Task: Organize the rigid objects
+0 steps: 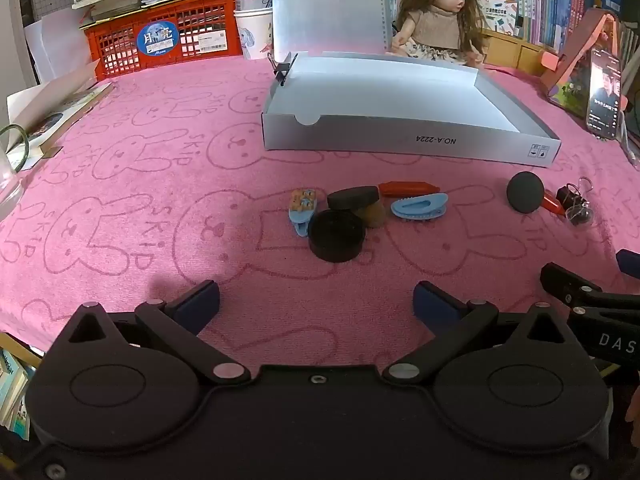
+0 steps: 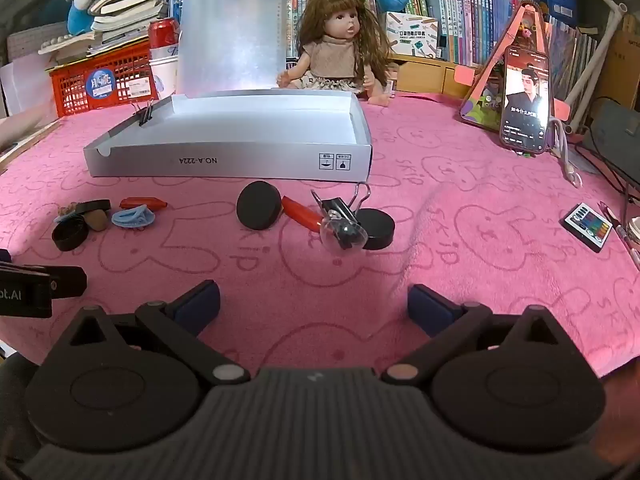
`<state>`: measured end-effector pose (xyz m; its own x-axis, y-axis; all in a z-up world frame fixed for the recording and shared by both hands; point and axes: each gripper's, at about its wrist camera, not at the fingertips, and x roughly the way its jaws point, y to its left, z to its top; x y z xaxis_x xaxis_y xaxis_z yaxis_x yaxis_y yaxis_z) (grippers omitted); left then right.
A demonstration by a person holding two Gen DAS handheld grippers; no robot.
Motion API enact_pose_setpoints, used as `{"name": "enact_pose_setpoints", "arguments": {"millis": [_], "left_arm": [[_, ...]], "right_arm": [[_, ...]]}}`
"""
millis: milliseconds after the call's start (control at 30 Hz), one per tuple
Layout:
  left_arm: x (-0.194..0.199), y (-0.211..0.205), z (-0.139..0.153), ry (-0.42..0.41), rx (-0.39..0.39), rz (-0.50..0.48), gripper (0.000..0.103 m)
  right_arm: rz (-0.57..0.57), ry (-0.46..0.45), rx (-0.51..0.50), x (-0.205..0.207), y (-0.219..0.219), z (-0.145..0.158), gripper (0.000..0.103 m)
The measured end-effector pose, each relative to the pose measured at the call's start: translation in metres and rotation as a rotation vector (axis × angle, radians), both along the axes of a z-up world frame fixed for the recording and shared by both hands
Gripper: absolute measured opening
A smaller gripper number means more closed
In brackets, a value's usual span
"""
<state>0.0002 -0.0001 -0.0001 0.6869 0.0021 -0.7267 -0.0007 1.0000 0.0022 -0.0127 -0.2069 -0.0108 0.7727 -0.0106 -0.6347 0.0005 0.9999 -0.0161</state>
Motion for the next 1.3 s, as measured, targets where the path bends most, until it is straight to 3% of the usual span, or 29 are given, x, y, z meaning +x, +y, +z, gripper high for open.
{"name": "enact_pose_setpoints", "arguments": {"millis": [1300], "left_arm": [[0.0002, 0.0, 0.0001, -0.004, 0.003, -0.003, 0.103]], "right_arm": [[-0.002, 0.007, -0.002, 0.0012, 0.0014, 0.0006, 0.103]]}}
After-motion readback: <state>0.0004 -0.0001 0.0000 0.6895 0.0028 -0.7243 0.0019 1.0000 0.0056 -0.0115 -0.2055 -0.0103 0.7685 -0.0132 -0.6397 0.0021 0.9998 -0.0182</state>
